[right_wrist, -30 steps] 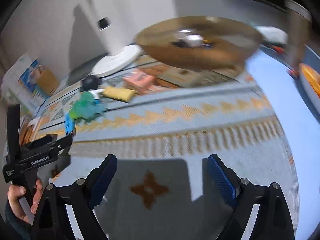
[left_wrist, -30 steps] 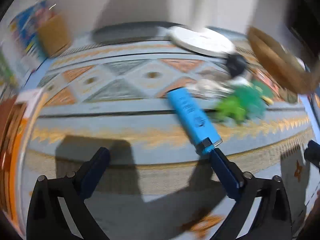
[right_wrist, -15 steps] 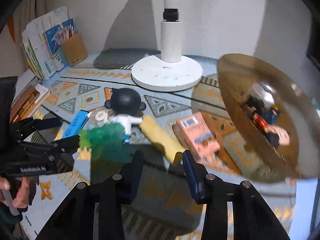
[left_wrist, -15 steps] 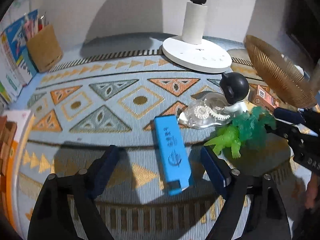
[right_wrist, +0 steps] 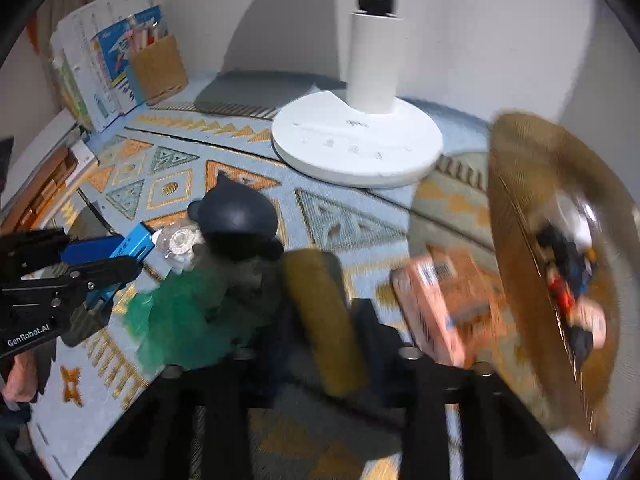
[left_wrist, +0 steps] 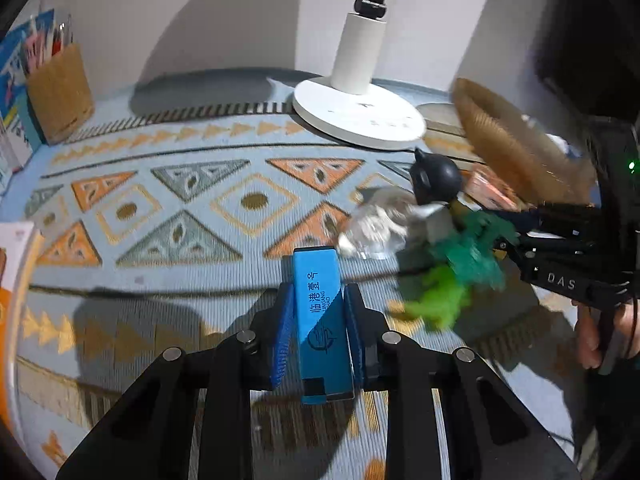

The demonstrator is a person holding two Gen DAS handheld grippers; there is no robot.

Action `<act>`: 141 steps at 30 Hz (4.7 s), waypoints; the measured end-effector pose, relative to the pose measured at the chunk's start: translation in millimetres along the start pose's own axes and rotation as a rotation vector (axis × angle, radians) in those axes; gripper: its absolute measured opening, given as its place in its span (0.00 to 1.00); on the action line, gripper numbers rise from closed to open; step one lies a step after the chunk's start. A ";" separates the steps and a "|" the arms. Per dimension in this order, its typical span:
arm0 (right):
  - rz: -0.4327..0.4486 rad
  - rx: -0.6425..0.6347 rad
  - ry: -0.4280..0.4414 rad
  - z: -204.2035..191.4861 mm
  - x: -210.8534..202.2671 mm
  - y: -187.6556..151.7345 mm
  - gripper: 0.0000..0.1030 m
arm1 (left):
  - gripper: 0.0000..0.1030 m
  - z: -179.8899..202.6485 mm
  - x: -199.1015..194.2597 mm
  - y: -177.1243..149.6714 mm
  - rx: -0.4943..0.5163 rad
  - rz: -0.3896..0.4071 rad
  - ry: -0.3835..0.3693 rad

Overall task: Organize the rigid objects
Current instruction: 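Grasp the blue box with the left tool while the right tool grasps the yellow sponge, then lift and carry the blue box and yellow sponge over the amber bowl, then open both tools to drop the box and sponge into the bowl, then move both open tools back over the remaining toys on the rug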

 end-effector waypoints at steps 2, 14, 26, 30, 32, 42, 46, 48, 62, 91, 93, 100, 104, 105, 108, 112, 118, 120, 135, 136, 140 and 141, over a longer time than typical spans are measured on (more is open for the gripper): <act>0.004 0.087 0.026 7.7 -19.3 -20.5 0.24 | 0.21 0.5 -8.0 -9.3 0.000 -0.004 -0.059; 0.032 0.280 -0.091 15.9 -80.7 -116.5 0.24 | 0.31 29.5 -31.5 -46.6 0.063 -0.025 -0.079; 0.061 0.210 -0.171 -12.5 -78.3 -124.3 0.23 | 0.20 52.9 -33.7 -54.2 0.172 -0.010 0.051; 0.050 0.268 -0.004 -19.6 -80.4 -124.0 0.23 | 0.20 52.3 -55.7 -52.1 0.139 0.056 -0.019; 0.051 0.319 0.109 -21.8 -84.2 -120.8 0.23 | 0.20 53.5 -68.4 -46.7 0.132 0.093 -0.049; 0.112 0.310 0.112 -18.1 -114.0 -101.2 0.12 | 0.20 55.6 -101.9 -11.2 0.138 0.213 -0.120; -0.012 0.232 0.098 -14.8 -102.2 -116.4 0.44 | 0.20 51.6 -95.4 -14.8 0.128 0.192 -0.120; -0.016 0.183 0.054 -18.4 -102.9 -125.9 0.54 | 0.20 49.3 -91.6 -18.8 0.120 0.180 -0.120; -0.070 -0.039 -0.041 -54.7 -83.9 -141.5 0.33 | 0.20 45.7 -79.7 -31.3 0.096 0.146 -0.145; 0.446 0.424 -0.196 132.2 -215.2 -16.6 0.12 | 0.20 172.9 -48.9 155.4 0.202 0.300 -0.209; 0.410 0.453 -0.197 143.9 -202.6 -17.4 0.12 | 0.20 178.4 -33.6 156.6 0.189 0.268 -0.218; 0.344 0.505 -0.207 167.4 -173.4 -18.2 0.12 | 0.28 205.5 14.2 157.8 0.209 0.219 -0.193; 0.334 0.538 -0.202 181.2 -167.9 -16.1 0.23 | 0.81 206.3 17.6 163.4 0.235 0.254 -0.152; 0.340 0.547 -0.193 183.5 -169.7 -18.0 0.23 | 0.81 203.6 14.0 164.0 0.238 0.258 -0.157; 0.360 0.580 -0.173 187.1 -180.2 -25.3 0.23 | 0.81 182.9 -8.7 158.9 0.218 0.295 -0.151; 0.377 0.572 -0.162 173.3 -196.4 -32.3 0.23 | 0.81 153.6 -45.5 144.6 0.204 0.335 -0.141; 0.386 0.513 -0.073 124.7 -216.5 -30.2 0.25 | 0.81 97.7 -126.6 116.1 0.144 0.441 -0.091; 0.394 0.493 -0.038 106.9 -221.7 -28.1 0.32 | 0.81 75.8 -155.3 106.1 0.107 0.478 -0.073; 0.291 0.320 0.090 -12.1 -186.0 -25.0 0.44 | 0.87 9.0 -156.5 33.5 0.030 0.361 -0.085; 0.272 0.327 0.101 -13.1 -179.0 -25.7 0.44 | 0.87 10.3 -144.3 27.7 0.033 0.331 -0.100; 0.182 0.363 0.143 -15.0 -143.9 -28.8 0.44 | 0.87 22.1 -94.1 9.4 0.068 0.213 -0.141; 0.162 0.369 0.150 -15.5 -135.4 -28.8 0.44 | 0.87 25.6 -84.4 6.5 0.077 0.190 -0.147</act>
Point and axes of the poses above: each gripper's, at about its wrist camera, not at the fingertips, and x roughly the way its jaws point, z to its right, y to its top, the point moved 1 cm from there along x, roughly the way its jaws point, and after that the axes turned 9 degrees about x, right-handed, at the moved point
